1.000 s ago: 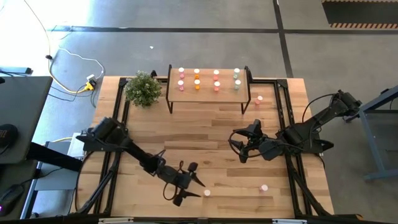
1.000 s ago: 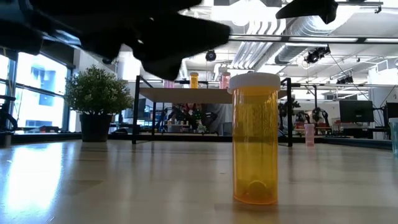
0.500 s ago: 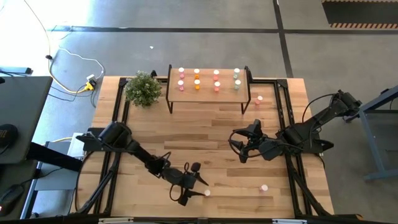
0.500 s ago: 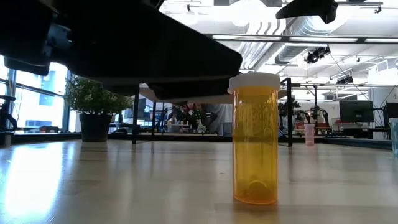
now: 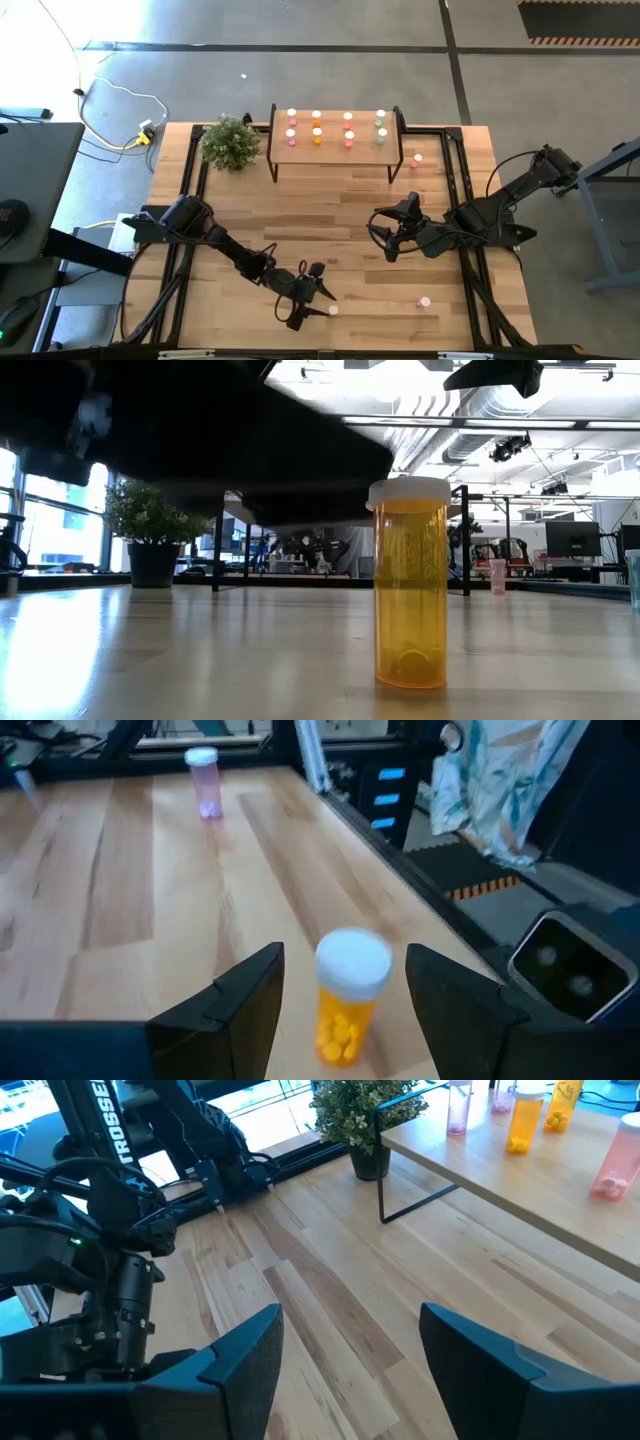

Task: Pick and place medicine bottles onto shelf by color
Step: Put the orange pill bottle aligned with the other orange pill bottles on the shelf

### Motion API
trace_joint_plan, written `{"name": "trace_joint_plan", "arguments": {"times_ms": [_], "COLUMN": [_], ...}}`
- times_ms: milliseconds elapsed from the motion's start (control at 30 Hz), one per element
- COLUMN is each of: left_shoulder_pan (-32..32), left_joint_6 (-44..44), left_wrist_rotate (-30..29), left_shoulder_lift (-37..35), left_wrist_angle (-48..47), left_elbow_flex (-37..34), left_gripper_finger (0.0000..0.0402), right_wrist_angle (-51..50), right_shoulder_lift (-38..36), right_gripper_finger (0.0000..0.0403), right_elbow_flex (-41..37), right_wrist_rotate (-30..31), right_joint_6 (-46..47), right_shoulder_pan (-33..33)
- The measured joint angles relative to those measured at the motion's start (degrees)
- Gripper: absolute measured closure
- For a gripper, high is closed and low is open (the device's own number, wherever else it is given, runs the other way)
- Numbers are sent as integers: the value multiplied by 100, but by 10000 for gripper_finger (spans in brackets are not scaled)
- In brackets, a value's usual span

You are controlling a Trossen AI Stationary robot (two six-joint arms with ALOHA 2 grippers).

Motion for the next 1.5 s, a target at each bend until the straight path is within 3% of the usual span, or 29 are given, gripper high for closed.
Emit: {"name": "trace_joint_plan", "arguments": {"times_ms": [333, 1000, 1500], "left_shoulder_pan": [8, 11, 13], "left_joint_6": [-105, -132, -135], "left_wrist_rotate": [-1, 60, 60], "left_shoulder_lift": [399, 400, 400], "left_wrist_angle": [-87, 195, 167], "left_elbow_flex": [312, 317, 317], "left_gripper_finger": [199, 200, 270], "right_wrist_angle": [-11, -18, -18], "right_shoulder_lift": [2, 2, 2], "right_gripper_finger": [176, 176, 176], "right_elbow_flex": [4, 4, 4], "right_wrist_rotate": [-31, -35, -38], "right_joint_6": [0, -2, -2], "right_shoulder_pan": [-2, -2, -2]}}
